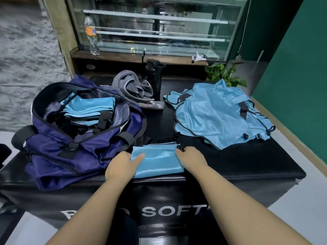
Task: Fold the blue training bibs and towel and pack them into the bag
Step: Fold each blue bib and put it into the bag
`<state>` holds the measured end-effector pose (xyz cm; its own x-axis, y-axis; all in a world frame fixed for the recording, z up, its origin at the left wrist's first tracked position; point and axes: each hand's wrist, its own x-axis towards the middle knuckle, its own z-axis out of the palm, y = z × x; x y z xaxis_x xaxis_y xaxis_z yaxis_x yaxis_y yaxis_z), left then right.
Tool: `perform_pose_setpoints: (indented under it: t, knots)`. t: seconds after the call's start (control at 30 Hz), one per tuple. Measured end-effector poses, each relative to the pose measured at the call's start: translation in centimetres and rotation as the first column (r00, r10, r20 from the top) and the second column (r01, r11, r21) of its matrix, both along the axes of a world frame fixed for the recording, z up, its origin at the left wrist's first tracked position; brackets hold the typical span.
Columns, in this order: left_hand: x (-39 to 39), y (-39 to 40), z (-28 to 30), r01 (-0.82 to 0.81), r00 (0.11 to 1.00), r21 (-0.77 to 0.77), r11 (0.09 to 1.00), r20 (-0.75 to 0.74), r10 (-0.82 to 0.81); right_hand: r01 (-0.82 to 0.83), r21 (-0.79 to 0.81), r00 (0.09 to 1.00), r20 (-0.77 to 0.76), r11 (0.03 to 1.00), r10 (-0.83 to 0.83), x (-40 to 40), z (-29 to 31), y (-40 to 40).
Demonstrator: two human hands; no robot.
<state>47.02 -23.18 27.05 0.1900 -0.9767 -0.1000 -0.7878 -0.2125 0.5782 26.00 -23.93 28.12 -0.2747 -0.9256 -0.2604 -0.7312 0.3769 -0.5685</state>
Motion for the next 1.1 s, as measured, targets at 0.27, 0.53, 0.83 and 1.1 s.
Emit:
perform_pose_setpoints:
  t: [0.27, 0.53, 0.83, 1.1]
  knots:
    - [0.6, 0.5, 0.7, 0.039, 0.948, 0.139, 0.990, -0.319, 0.008, -0.034, 0.165, 0.999, 0.025, 0.986, 0.030, 0.2, 1.0, 0.9]
    - [1.2, 3.4, 2.7, 0.165, 0.920, -0.002, 0.986, -0.360, -0.155, -0.122, 0.024, 0.985, -0.116, 0.992, 0.124, 1.4, 4.4, 5.0]
    - [1.1, 6.1, 8.8, 0.278, 0.960, -0.229, 0.933, 0.030, -0.279, -0.740, -0.150, 0.654, -0.391, 0.656, 0.648, 8.7, 11.5, 6.3]
    - [4.6, 6.0, 11.1, 0.295, 0.945, -0.313, 0.903, -0.046, -0.325, -0.713, -0.149, 0.679, -0.390, 0.685, 0.622, 11.0, 11.8, 5.8]
